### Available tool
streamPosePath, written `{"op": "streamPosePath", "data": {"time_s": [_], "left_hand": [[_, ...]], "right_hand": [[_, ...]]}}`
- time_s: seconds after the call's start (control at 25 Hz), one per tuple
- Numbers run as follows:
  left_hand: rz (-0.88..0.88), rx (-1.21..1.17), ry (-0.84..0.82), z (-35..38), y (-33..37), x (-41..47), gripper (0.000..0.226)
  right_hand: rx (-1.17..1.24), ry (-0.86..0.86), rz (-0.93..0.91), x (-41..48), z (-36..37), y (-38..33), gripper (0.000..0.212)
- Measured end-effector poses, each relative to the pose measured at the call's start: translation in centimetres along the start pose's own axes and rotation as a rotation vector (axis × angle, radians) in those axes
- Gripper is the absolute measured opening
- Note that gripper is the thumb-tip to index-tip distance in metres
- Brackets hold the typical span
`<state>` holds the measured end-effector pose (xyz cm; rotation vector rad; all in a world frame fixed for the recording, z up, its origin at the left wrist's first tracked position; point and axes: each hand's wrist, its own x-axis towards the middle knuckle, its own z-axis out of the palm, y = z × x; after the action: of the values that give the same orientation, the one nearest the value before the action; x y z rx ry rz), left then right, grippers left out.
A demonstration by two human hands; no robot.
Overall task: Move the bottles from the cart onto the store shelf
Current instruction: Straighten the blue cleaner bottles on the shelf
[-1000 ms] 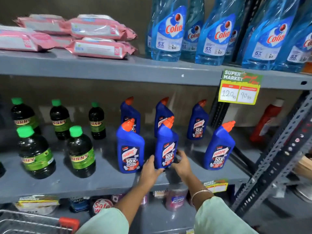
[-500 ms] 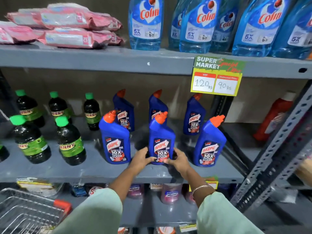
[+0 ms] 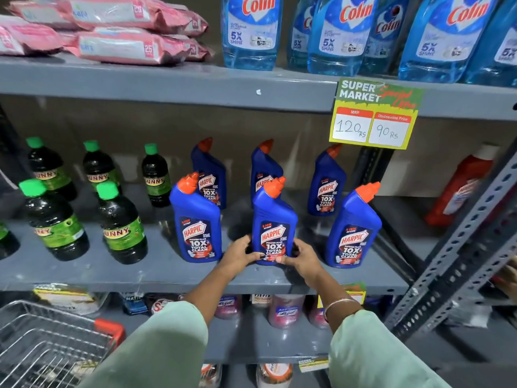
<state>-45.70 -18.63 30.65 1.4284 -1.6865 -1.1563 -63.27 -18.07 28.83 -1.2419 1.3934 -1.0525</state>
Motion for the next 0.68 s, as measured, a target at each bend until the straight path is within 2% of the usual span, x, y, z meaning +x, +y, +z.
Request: {"op": "streamPosePath", "data": {"time_s": [0.08,0.12,0.24,0.32,0.4,0.44,0.52,0.6,0.68], "left_hand": [[0.004,0.018,0.011,-0.1,0.0,-0.5,0.042],[0.009,0.018,0.068,-0.1,-0.3,-1.2,0.038],[0.051,0.044,0.428,-0.6,-2.2,-4.4,0.024],[0.062,0.095,0.631,-2.0,-3.4,-6.1,0.035],[-0.019,0.05,0.78,-4.4,-4.0,-6.1,0.045],[-0.078,0.02,0.785,-5.8,-4.4,-5.6,0.054],[-0.103,0.001,0.666,-7.8,-5.2,-4.5,0.067],[-0.117,-0.039,0.491,-8.9,-5.6,-3.9,0.062],[-0.145,-0.052,0.393,-9.8,-5.5,-3.7,0.058]], "right_hand": [[0.006,-0.005,-0.001,0.1,-0.1,0.0,0.042],[0.002,-0.003,-0.001,0.0,0.0,0.1,0.043],[-0.025,0.045,-0.022,-0.2,0.5,0.3,0.052],[-0.047,0.078,-0.035,-0.3,0.8,0.3,0.052],[-0.041,0.072,-0.024,-0.1,0.9,0.3,0.052],[-0.038,0.063,-0.01,0.0,0.9,0.2,0.052],[-0.052,0.058,0.022,0.2,0.7,0.2,0.052],[-0.068,0.061,0.038,0.3,0.7,0.2,0.052],[-0.078,0.061,0.045,0.4,0.8,0.1,0.052]]}}
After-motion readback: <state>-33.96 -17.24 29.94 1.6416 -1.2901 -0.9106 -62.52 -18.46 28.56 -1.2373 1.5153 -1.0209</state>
